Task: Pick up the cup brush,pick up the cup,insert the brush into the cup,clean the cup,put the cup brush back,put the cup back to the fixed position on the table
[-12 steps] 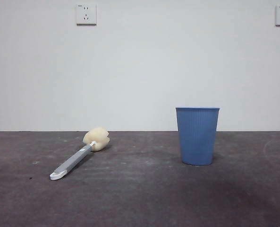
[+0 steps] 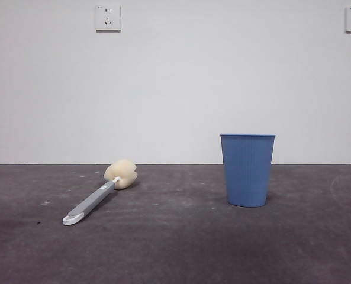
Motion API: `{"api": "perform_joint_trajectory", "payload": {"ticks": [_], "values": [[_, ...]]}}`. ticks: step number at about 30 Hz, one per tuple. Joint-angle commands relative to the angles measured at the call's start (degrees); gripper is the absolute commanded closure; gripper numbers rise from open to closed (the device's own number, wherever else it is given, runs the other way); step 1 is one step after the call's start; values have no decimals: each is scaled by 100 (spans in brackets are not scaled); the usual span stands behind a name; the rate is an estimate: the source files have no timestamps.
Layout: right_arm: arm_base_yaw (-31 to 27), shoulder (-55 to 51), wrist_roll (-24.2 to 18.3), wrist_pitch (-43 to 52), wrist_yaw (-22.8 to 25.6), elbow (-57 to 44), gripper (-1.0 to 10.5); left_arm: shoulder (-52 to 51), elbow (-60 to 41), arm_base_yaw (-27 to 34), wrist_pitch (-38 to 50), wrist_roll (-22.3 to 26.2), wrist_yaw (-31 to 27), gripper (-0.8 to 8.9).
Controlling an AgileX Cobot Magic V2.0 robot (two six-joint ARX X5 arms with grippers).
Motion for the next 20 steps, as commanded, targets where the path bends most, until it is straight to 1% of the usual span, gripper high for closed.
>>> {"api": "perform_joint_trajectory", "payload": {"ticks": [1,3,5,7,10,14,15,16,18,19,20], "values": [[20,271,-861,-887,-186,422,958,186,260,13,-527,629,256,820],[52,459,-1141,-1449,-170,678,958,306,433,13,-920,894,352,820],[96,588,-1322,-1825,-170,839,958,374,557,13,-1237,1099,363,820],[144,651,-1366,-1989,-175,898,957,391,625,13,-1469,1237,404,820],[168,682,-1366,-2044,-168,901,957,391,638,13,-1626,1244,455,818],[168,686,-1362,-2041,-162,901,930,391,638,13,-1729,1228,439,802],[168,688,-1362,-2039,-162,901,876,391,638,13,-1733,1211,439,754],[168,688,-1362,-2041,-160,901,797,391,638,13,-1738,1207,437,677],[168,691,-1320,-2041,-157,901,537,393,638,13,-1733,1176,433,450],[168,691,-1292,-2041,-157,898,433,393,638,13,-1731,1156,433,374],[168,691,-1263,-2039,-157,901,348,393,638,13,-1731,1117,435,327]]}}
